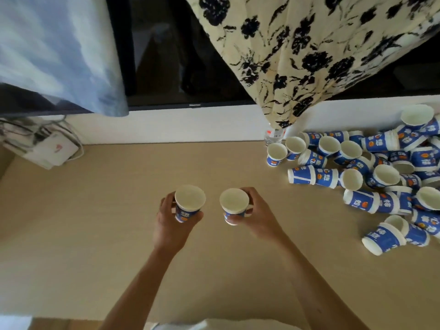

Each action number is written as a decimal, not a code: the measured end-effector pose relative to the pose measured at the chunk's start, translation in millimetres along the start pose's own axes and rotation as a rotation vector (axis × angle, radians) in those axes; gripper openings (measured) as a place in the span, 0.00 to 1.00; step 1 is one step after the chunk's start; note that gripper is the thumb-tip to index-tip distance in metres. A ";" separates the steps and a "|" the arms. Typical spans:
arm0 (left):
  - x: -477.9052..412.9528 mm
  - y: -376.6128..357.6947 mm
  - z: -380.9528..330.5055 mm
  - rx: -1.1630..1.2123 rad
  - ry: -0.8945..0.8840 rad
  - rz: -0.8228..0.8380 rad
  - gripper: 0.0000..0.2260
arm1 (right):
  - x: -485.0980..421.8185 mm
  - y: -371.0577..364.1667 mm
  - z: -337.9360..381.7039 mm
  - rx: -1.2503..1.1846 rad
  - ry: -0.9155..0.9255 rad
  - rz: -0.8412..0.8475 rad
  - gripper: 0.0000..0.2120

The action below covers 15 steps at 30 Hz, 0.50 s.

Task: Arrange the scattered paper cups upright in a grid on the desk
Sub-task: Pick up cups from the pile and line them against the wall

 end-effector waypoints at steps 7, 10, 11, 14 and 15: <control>-61.5 103.0 63.6 0.036 0.074 -0.076 0.29 | -33.6 -130.3 46.9 -0.135 -0.047 0.009 0.30; -95.4 145.9 98.4 0.071 0.110 -0.126 0.29 | -49.5 -182.5 63.3 -0.149 -0.068 -0.010 0.31; -108.0 156.8 108.7 0.081 0.111 -0.134 0.29 | -53.8 -196.7 68.5 -0.153 -0.072 -0.020 0.32; -150.4 182.9 139.9 0.078 0.106 -0.152 0.29 | -69.7 -232.5 77.6 -0.170 -0.091 -0.052 0.33; -166.2 189.3 148.9 0.077 0.103 -0.154 0.29 | -74.6 -242.6 80.1 -0.171 -0.101 -0.064 0.34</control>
Point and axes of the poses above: each hand's wrist, its own x-axis away from the middle knuckle, its own y-axis out of the back of the hand, z = x × y, the point moved 3 cm from there along -x, towards the middle knuckle, and after that the axes turned 1 degree about x, right-handed, at the moved point
